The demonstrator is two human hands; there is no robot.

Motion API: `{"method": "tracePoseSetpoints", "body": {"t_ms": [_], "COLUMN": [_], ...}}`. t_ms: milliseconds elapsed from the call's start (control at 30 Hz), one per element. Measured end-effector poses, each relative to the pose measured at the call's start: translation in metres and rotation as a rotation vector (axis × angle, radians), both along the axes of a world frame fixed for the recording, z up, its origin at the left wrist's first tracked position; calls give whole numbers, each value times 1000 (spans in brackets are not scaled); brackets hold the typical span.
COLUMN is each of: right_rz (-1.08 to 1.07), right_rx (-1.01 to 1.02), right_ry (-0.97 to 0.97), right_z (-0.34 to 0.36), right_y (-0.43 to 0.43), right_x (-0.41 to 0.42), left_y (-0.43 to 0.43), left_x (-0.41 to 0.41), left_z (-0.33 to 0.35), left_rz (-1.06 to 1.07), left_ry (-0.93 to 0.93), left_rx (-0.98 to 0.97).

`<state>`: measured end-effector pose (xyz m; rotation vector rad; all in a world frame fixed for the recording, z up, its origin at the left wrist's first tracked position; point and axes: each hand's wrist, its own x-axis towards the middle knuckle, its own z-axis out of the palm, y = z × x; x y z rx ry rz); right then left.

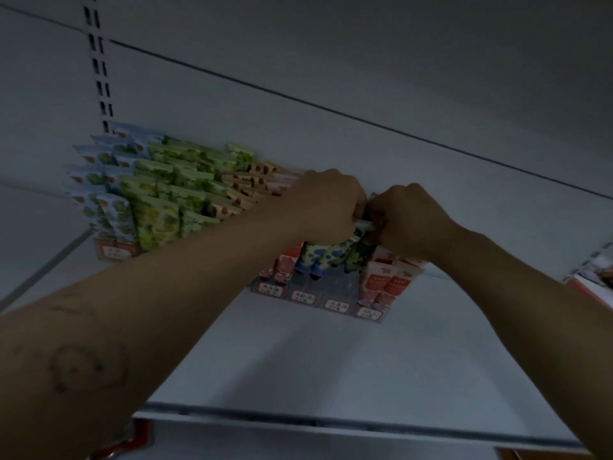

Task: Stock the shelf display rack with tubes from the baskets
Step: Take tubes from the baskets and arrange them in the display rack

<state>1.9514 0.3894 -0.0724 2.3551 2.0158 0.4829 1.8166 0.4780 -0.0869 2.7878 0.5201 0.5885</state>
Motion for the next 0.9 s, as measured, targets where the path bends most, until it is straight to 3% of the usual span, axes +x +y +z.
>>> {"method": "tracePoseSetpoints", "body": {"t_ms": [200, 367, 500, 700, 900], "right_rz": [-58, -35, 20, -111, -238], "right_rx": [-107, 113, 196, -203, -661], "right_ry": [8, 162, 142, 245, 436], "right_z": [14, 46, 37, -53, -189], "right_y": [-9, -74, -142, -214, -241], "right_x": [-12, -47, -93, -134, -136], "left_y": [-16, -50, -103, -180, -223], "left_x": [-18, -63, -104, -149, -145], "left_z": [1, 4, -6, -77, -184], "left_rz": [40, 89, 27, -88, -76], "left_ry": [62, 39, -37, 119, 475], "left_rx": [74, 276, 385, 214, -11]}}
